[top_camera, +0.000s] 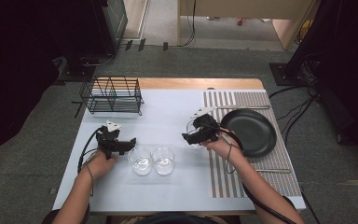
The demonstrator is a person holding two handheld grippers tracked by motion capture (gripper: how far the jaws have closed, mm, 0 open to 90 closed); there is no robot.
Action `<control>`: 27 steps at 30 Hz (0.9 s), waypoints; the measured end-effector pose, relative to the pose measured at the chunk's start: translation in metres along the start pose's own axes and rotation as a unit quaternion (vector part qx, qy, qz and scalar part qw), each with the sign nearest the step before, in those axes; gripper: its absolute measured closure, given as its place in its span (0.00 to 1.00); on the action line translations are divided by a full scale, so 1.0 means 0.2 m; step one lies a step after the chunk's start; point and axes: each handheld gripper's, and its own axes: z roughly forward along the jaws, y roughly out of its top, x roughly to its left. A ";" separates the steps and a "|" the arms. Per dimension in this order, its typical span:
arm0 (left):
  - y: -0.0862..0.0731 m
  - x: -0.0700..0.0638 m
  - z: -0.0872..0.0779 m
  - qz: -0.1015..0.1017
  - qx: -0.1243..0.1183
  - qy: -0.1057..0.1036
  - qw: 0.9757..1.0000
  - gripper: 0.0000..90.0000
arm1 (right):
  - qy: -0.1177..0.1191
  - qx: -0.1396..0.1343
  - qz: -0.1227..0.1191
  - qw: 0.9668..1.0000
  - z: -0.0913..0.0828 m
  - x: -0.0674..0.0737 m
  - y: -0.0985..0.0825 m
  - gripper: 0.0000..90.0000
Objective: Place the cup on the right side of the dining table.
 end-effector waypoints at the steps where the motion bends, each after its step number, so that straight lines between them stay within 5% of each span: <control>1: 0.00 0.00 0.00 0.000 0.000 0.000 1.000 0.00 | -0.001 0.000 0.000 1.000 0.00 0.00 0.00 0.22; 27: 0.00 0.00 0.00 0.001 0.000 0.000 1.000 0.00 | -0.024 -0.003 0.025 0.999 0.01 -0.06 0.01 0.22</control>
